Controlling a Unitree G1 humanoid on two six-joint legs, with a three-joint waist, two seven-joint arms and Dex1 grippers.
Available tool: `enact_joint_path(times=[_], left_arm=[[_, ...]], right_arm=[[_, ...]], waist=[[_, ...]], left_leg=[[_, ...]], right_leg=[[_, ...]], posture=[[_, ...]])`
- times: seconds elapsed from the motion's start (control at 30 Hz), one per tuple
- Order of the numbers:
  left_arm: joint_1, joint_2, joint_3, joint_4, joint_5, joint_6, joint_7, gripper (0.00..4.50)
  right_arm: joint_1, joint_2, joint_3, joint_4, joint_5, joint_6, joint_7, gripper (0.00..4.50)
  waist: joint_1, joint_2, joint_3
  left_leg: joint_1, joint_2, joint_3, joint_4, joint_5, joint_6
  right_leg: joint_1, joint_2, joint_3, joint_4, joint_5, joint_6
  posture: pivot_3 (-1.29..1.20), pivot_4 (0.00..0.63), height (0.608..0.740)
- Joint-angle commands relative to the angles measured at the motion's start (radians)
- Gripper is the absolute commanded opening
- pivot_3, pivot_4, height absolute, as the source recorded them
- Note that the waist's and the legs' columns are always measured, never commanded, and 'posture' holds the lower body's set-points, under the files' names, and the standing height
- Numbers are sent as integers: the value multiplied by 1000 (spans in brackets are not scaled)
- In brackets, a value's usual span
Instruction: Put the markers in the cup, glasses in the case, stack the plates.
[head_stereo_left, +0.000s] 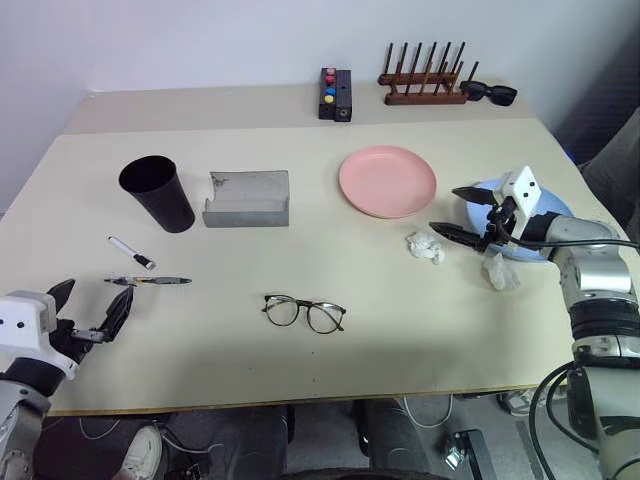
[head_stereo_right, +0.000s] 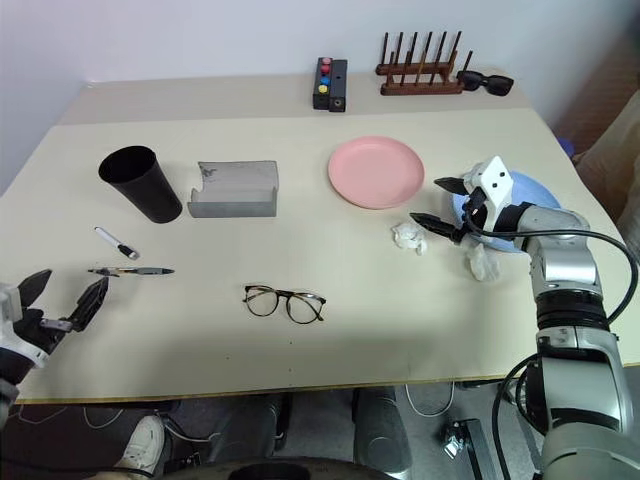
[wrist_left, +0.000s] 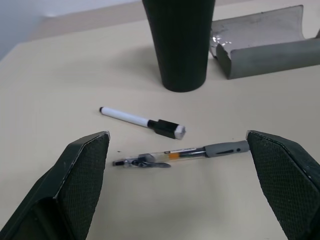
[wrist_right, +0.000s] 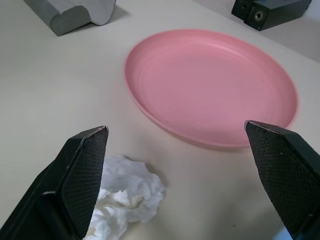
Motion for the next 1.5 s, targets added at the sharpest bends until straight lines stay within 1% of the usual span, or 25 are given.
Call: enact_joint_path(times=[0.03, 0.2, 0.37, 0.5, 0.57, 0.6, 0.63, 0.67, 0.73, 0.77, 0.83, 0.9, 0.93, 1.03, 1.2, 1.27, 1.33, 1.43, 1.5], left_arm=[[-5, 15, 16, -29, -9, 5, 4, 4481], [-20, 19, 4, -47, -16, 29, 7, 4481], [-64, 43, -37, -54, -13, 61, -6, 4481], [-165, 155, -159, -52, 12, 116, -75, 4481], [-201, 194, -192, -36, 17, 131, -100, 4481], [-238, 228, -228, -14, 33, 139, -121, 4481], [-280, 265, -266, 18, 55, 139, -149, 4481], [-354, 301, -318, 73, 79, 138, -182, 4481], [-494, 341, -398, 181, 105, 139, -234, 4481], [-540, 350, -422, 221, 114, 135, -253, 4481], [-667, 352, -480, 337, 139, 132, -293, 4481], [-739, 349, -511, 416, 157, 119, -326, 4481], [-766, 347, -522, 453, 165, 110, -342, 4481], [-933, 323, -634, 660, 241, 55, -433, 4481], [-1085, 286, -703, 892, 324, -49, -503, 4481], [-1118, 274, -712, 934, 334, -74, -530, 4481], [-1115, 269, -699, 919, 320, -95, -566, 4481], [-1062, 276, -651, 845, 279, -104, -588, 4481], [-974, 305, -605, 750, 248, -71, -592, 4481]], right_arm=[[14, 1, -17, -61, 19, 2, -7, 4500], [31, 9, -14, -95, 22, 18, -15, 4500], [49, 8, -19, -149, 30, 38, -19, 4500], [101, 7, -32, -254, 50, 74, -40, 4500], [113, 10, -32, -289, 56, 89, -51, 4500], [116, 13, -31, -307, 61, 96, -56, 4500], [121, 19, -29, -330, 67, 105, -63, 4500], [130, 27, -26, -362, 76, 116, -71, 4500], [154, 44, -22, -426, 93, 141, -90, 4500], [165, 51, -22, -453, 98, 153, -99, 4500], [209, 68, -19, -528, 112, 182, -122, 4500], [238, 77, -17, -581, 121, 207, -144, 4500], [252, 83, -16, -606, 125, 219, -157, 4500], [326, 107, -13, -734, 153, 271, -206, 4500], [386, 137, 7, -876, 182, 338, -266, 4500], [393, 147, 15, -914, 195, 358, -284, 4500], [393, 159, 28, -940, 203, 373, -299, 4500], [387, 173, 51, -950, 205, 384, -309, 4500], [376, 182, 72, -950, 208, 387, -307, 4500]], waist=[[1, 0, 0], [2, 0, 0], [2, 0, 0], [10, 0, 0], [6, 0, 0], [3, 0, 0], [1, 0, 0], [1, 0, 0], [2, 0, 0], [2, 0, 0], [2, 0, 0], [2, 0, 0], [-1, 0, 0], [6, 0, 0], [3, 0, 0], [1, 0, 0], [0, 0, 0], [-1, 0, 0], [-2, 0, 0]], left_leg=[[0, 0, 0, 0, 0, 0], [0, 0, 0, 1, 0, 0], [0, 0, 0, 1, 0, 0], [0, 0, -1, 2, 0, 0], [0, 0, -1, 3, 0, 0], [0, 0, 0, 3, 0, 0], [0, 0, 0, 3, 0, 0], [0, 0, 0, 2, 0, 0], [1, 0, -1, 2, 0, 0], [1, 0, -1, 2, 0, 0], [1, 0, -1, 2, 0, 0], [0, 0, -1, 2, 0, 0], [0, 0, -1, 2, 0, 1], [0, 0, -1, 2, 0, 1], [0, 0, -1, 3, 0, 1], [0, 0, -2, 3, 0, 1], [0, 0, -2, 3, 0, 1], [0, 0, -2, 3, 0, 1], [0, 0, -2, 3, 0, 1]], right_leg=[[0, 0, 0, 0, 0, 0], [0, 0, 0, 0, 0, 0], [1, 0, 0, 1, 0, 0], [1, 0, 0, 1, 0, 0], [1, 0, 0, 1, 0, 0], [1, 0, 0, 1, 0, 0], [1, 0, 0, 1, 0, 0], [1, 0, 0, 2, 0, 0], [1, 1, 0, 3, 0, 0], [1, 2, 0, 3, 0, 0], [1, 2, 0, 3, 0, 0], [1, 1, 0, 2, 0, 2], [1, 1, 0, 2, 2, 4], [0, 1, 0, 3, 2, 5], [0, 1, 0, 4, 2, 5], [0, 1, 0, 4, 2, 5], [0, 1, 0, 4, 2, 5], [0, 1, 0, 4, 2, 5], [0, 1, 0, 4, 2, 5]], posture=[[0, 150, 739], [0, 150, 739], [0, 150, 739], [0, 150, 739], [0, 150, 739], [0, 150, 739], [0, 150, 739], [0, 150, 739], [0, 150, 739], [0, 150, 739], [0, 150, 739], [0, 150, 739], [0, 150, 739], [0, 150, 739], [0, 150, 739], [0, 150, 739], [0, 150, 739], [0, 150, 739], [0, 150, 739]])
